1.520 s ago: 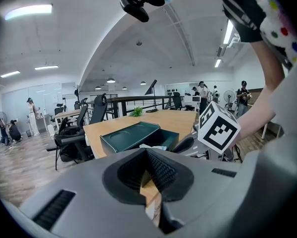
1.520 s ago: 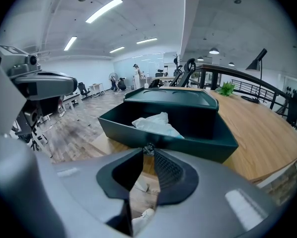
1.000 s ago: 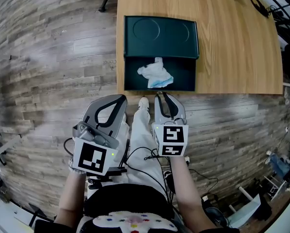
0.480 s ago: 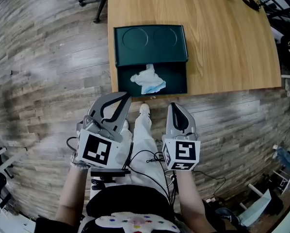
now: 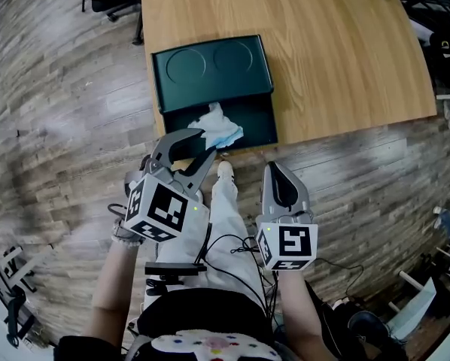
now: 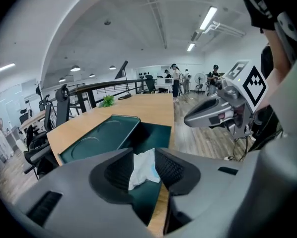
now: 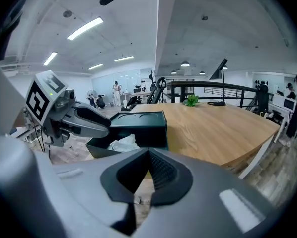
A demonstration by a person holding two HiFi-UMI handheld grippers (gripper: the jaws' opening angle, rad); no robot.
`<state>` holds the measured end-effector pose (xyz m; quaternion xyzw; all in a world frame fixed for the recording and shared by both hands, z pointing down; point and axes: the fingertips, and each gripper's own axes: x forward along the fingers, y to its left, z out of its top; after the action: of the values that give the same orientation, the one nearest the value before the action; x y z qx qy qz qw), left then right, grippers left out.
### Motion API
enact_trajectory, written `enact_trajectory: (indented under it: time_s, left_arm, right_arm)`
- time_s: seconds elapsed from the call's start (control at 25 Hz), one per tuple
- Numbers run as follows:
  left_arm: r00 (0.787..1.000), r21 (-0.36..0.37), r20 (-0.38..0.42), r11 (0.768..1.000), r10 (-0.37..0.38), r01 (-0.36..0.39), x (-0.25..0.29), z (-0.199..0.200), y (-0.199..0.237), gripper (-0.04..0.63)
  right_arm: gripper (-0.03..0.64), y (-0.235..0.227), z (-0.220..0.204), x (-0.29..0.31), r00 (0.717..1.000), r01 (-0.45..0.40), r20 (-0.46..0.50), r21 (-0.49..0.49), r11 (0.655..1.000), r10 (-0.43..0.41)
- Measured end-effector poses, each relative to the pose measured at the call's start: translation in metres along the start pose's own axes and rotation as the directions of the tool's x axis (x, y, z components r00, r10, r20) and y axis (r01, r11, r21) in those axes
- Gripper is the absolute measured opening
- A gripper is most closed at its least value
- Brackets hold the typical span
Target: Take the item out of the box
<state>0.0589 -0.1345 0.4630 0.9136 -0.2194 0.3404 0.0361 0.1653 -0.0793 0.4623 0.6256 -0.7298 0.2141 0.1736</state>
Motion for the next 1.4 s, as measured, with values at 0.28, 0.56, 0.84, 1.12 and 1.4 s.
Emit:
enact_trajectory:
  time_s: [0.28,0.56,0.84,1.12,1.4]
  left_arm:
    - [0.988,0.110,-0.142,0.991,-0.054,0.070,0.039,-0.011,-0.003,0.118]
    - [0.964,0.151,-0.259,0.983,-0.059,0.101,0.069,-0.020,0.001,0.118]
    - [0.932,0.183,-0.358,0.976,-0.047,0.120,0.086,-0.033,0.002,0.110]
    - [0.932,0.163,-0.356,0.977,-0.069,0.135,0.089,-0.035,-0.002,0.020]
    - [0.946,0.176,-0.315,0.976,-0.072,0.132,0.085,-0.028,-0.008,0.011]
  right_arm:
    - [0.009,-0.015,-0.009,0.000,1.000,0.015,-0.013,0.022,1.000,-0.014]
    - [0.008,-0.030,-0.016,0.004,0.999,0.029,-0.021,0.044,0.999,-0.028]
    - [0.009,-0.039,-0.019,0.005,0.999,0.036,-0.027,0.060,0.998,-0.035]
    - [0.009,-0.038,-0.017,0.007,0.999,0.032,-0.024,0.066,0.997,-0.030]
    - [0.008,-0.036,-0.015,0.003,1.000,0.029,-0.013,0.064,0.998,-0.028]
